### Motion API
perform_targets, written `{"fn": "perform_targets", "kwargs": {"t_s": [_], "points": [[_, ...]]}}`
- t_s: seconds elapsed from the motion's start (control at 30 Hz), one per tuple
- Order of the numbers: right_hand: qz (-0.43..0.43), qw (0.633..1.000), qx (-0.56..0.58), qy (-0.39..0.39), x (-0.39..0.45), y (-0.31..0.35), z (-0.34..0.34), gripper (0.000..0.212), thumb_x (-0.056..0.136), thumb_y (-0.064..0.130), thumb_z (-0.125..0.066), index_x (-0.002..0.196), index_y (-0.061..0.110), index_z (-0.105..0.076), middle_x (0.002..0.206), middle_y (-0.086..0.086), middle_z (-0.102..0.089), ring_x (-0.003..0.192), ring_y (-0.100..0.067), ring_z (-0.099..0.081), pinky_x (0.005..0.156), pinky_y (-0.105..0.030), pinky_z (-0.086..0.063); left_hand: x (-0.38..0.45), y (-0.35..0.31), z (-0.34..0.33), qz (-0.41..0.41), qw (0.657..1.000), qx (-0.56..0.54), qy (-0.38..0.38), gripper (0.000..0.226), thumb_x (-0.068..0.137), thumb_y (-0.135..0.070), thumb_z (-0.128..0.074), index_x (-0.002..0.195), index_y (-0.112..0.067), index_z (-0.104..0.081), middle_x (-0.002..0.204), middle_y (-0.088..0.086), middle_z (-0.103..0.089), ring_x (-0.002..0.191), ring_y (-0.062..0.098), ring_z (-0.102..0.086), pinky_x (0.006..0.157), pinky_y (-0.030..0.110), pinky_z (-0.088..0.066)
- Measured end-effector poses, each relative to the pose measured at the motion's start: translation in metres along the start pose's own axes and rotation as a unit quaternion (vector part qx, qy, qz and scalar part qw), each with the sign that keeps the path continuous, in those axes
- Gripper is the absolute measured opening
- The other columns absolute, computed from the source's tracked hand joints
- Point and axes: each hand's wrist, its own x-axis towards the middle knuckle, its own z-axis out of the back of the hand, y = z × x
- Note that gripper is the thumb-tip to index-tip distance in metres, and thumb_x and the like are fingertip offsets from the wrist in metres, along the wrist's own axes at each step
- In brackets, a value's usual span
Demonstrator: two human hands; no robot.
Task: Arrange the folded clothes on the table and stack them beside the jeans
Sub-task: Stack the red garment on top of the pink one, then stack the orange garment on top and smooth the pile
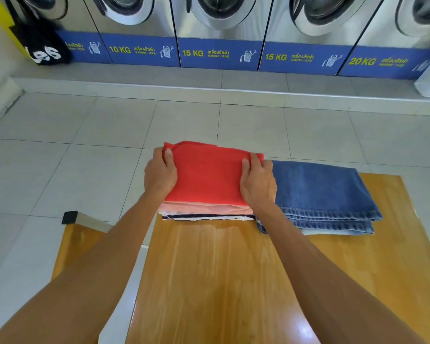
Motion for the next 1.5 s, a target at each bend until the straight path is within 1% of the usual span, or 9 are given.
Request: {"fn": "perform_targets", "kwargs": {"t_s": [0.23, 0.33, 0.43, 0.53, 0.67, 0.77, 1.0, 1.23, 1.5], "points": [[-0.026, 0.998, -0.033, 0.037, -0.007, -0.001, 0.005, 0.051, 0.106, 0.047, -0.026, 0.151, 0.023, -0.036, 0.122, -0.016, -0.048, 0.089, -0.036, -0.061, 0.076, -0.045, -0.050, -0.009, 0.005, 0.004, 0.064, 0.996, -0.029, 0.052, 0.051, 0.104, -0.048, -0.025, 0.141, -0.016, -0.041, 0.126, 0.012, -0.059, 0.110, 0.032, -0.058, 0.083, 0.038, -0.042], [-0.044, 0.999, -0.023, 0.022, -0.025, -0.006, 0.022, 0.052, 0.106, 0.049, -0.028, 0.150, 0.024, -0.038, 0.119, -0.013, -0.046, 0.081, -0.033, -0.057, 0.072, -0.041, -0.045, -0.028, 0.002, 0.026, 0.045, 0.998, -0.033, 0.028, 0.047, 0.106, -0.041, -0.026, 0.136, -0.011, -0.046, 0.119, 0.012, -0.060, 0.093, 0.023, -0.056, 0.077, 0.035, -0.041], [-0.057, 0.998, 0.009, -0.015, -0.061, -0.015, 0.036, 0.051, 0.106, 0.048, -0.033, 0.151, 0.025, -0.038, 0.112, -0.008, -0.043, 0.074, -0.028, -0.051, 0.069, -0.037, -0.041, -0.066, 0.011, 0.045, 0.013, 0.999, -0.034, -0.015, 0.044, 0.106, -0.038, -0.029, 0.133, -0.010, -0.050, 0.121, 0.011, -0.061, 0.101, 0.023, -0.059, 0.081, 0.030, -0.044], [-0.061, 0.997, 0.034, -0.026, -0.114, -0.024, 0.041, 0.054, 0.105, 0.045, -0.037, 0.153, 0.019, -0.033, 0.122, -0.013, -0.047, 0.088, -0.031, -0.057, 0.070, -0.036, -0.040, -0.129, 0.032, 0.061, 0.024, 0.998, -0.064, -0.012, 0.040, 0.106, -0.039, -0.031, 0.127, -0.014, -0.053, 0.111, 0.003, -0.062, 0.101, 0.019, -0.060, 0.085, 0.031, -0.046], [-0.062, 0.996, 0.058, 0.005, -0.204, -0.037, 0.042, 0.053, 0.105, 0.042, -0.040, 0.151, 0.016, -0.035, 0.121, -0.010, -0.048, 0.087, -0.017, -0.046, 0.076, -0.033, -0.041, -0.239, 0.061, 0.079, 0.023, 0.996, -0.060, 0.059, 0.035, 0.104, -0.046, -0.033, 0.125, -0.026, -0.053, 0.103, -0.008, -0.061, 0.096, 0.010, -0.059, 0.086, 0.031, -0.048], [-0.062, 0.995, 0.074, 0.033, -0.279, -0.051, 0.044, 0.051, 0.105, 0.042, -0.041, 0.149, 0.017, -0.040, 0.122, -0.008, -0.047, 0.090, -0.015, -0.048, 0.081, -0.036, -0.047, -0.311, 0.103, 0.085, 0.048, 0.993, -0.017, 0.104, 0.029, 0.102, -0.039, -0.041, 0.122, -0.026, -0.058, 0.110, -0.005, -0.064, 0.105, 0.015, -0.061, 0.090, 0.032, -0.049], [-0.121, 0.989, -0.016, 0.088, -0.429, -0.086, 0.046, 0.058, 0.097, 0.064, -0.029, 0.150, 0.040, -0.035, 0.134, -0.004, -0.042, 0.120, -0.027, -0.049, 0.093, -0.047, -0.051, -0.427, 0.166, 0.112, 0.077, 0.989, 0.102, 0.077, 0.043, 0.101, -0.048, -0.035, 0.138, -0.031, -0.048, 0.133, 0.008, -0.052, 0.125, 0.027, -0.047, 0.102, 0.049, -0.046], [-0.144, 0.978, -0.100, 0.117, -0.490, -0.084, 0.025, 0.073, 0.093, 0.072, -0.029, 0.155, 0.038, -0.011, 0.126, -0.007, -0.038, 0.109, -0.027, -0.053, 0.084, -0.046, -0.049, -0.470, 0.192, 0.109, 0.089, 0.970, 0.205, 0.095, 0.061, 0.097, -0.063, -0.026, 0.152, -0.038, -0.024, 0.126, 0.016, -0.047, 0.113, 0.032, -0.049, 0.093, 0.051, -0.046], [-0.087, 0.987, -0.070, 0.116, -0.484, -0.090, 0.016, 0.059, 0.099, 0.063, -0.035, 0.152, 0.035, -0.027, 0.118, -0.007, -0.043, 0.082, -0.026, -0.061, 0.070, -0.037, -0.051, -0.473, 0.191, 0.101, 0.048, 0.968, 0.237, 0.067, 0.056, 0.099, -0.052, -0.039, 0.148, -0.026, -0.034, 0.129, 0.019, -0.044, 0.116, 0.034, -0.045, 0.094, 0.050, -0.041]]}}
